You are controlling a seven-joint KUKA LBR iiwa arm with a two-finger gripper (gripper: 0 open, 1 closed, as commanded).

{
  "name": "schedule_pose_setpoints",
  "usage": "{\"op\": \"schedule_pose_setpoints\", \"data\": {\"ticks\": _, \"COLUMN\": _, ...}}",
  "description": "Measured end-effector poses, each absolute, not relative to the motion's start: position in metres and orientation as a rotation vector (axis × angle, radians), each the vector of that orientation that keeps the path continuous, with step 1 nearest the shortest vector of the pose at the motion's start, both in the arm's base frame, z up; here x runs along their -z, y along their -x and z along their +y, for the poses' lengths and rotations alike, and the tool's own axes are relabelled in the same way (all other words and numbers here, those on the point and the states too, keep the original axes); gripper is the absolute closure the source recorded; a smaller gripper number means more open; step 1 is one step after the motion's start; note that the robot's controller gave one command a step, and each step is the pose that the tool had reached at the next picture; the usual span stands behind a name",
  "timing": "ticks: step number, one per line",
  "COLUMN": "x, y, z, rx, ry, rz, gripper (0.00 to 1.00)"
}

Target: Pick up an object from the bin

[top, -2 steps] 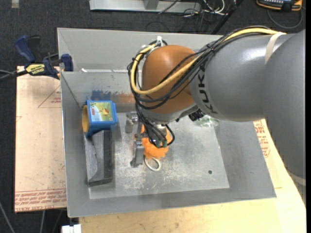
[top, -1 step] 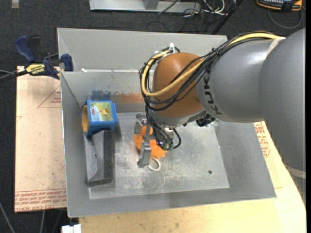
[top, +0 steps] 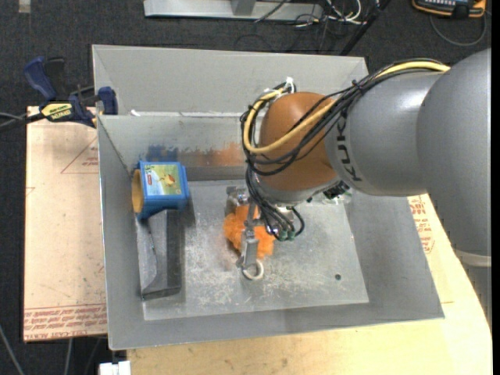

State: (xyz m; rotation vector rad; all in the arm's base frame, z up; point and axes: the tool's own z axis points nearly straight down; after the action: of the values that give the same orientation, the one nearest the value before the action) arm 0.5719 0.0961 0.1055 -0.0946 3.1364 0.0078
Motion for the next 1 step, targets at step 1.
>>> {"op": "schedule_pose_setpoints", "data": {"ticks": 1, "x": -0.0851, "y": -0.5895, "z": 0.0785, "rx": -0.007, "ry": 0.073, "rz": 3.134, "gripper": 0.00}}
